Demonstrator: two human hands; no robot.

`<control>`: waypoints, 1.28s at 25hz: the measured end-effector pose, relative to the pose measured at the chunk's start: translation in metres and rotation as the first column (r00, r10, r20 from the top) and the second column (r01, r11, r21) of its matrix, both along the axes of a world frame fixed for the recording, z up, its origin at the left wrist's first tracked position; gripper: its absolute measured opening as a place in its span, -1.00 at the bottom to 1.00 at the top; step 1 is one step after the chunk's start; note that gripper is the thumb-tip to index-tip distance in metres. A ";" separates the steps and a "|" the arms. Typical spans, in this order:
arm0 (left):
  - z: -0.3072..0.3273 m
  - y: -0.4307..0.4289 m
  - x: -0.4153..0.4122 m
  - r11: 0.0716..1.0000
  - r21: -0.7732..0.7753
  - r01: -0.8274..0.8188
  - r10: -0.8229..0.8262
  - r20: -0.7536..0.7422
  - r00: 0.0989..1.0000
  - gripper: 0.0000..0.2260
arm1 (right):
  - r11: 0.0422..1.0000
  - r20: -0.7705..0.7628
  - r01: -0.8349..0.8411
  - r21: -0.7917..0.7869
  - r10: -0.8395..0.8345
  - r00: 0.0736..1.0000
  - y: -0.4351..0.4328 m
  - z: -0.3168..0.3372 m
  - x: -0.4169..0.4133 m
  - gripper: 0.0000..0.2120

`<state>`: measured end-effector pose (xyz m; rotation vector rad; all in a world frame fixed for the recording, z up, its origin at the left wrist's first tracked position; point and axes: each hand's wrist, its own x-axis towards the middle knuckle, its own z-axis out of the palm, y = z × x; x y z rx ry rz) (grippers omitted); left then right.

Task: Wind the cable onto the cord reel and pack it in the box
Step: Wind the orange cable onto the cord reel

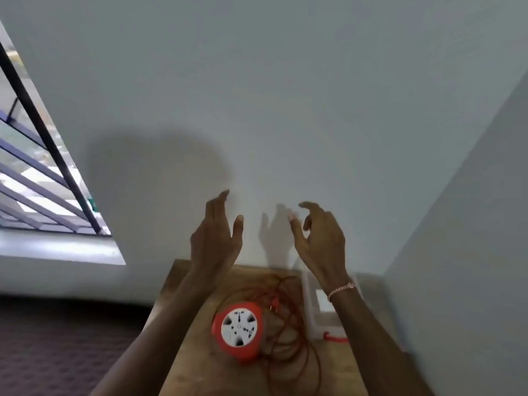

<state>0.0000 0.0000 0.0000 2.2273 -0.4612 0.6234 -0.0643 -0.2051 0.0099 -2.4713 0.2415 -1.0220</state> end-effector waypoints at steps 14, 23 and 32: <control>-0.319 0.059 -0.021 0.954 0.208 -0.214 0.279 -0.362 0.890 -0.71 | 0.911 -0.394 -0.113 0.396 0.279 0.875 0.023 -0.317 -0.024 -0.78; -0.334 0.064 -0.028 0.986 0.038 -0.160 0.164 -0.157 0.974 -0.81 | 0.740 -0.140 -0.358 0.569 0.516 0.845 0.023 -0.330 -0.041 -0.81; -0.322 0.055 -0.064 0.805 -0.593 -0.006 -0.200 -0.281 0.939 -0.42 | 0.634 0.043 -0.414 0.653 0.515 0.856 0.027 -0.315 -0.064 -0.91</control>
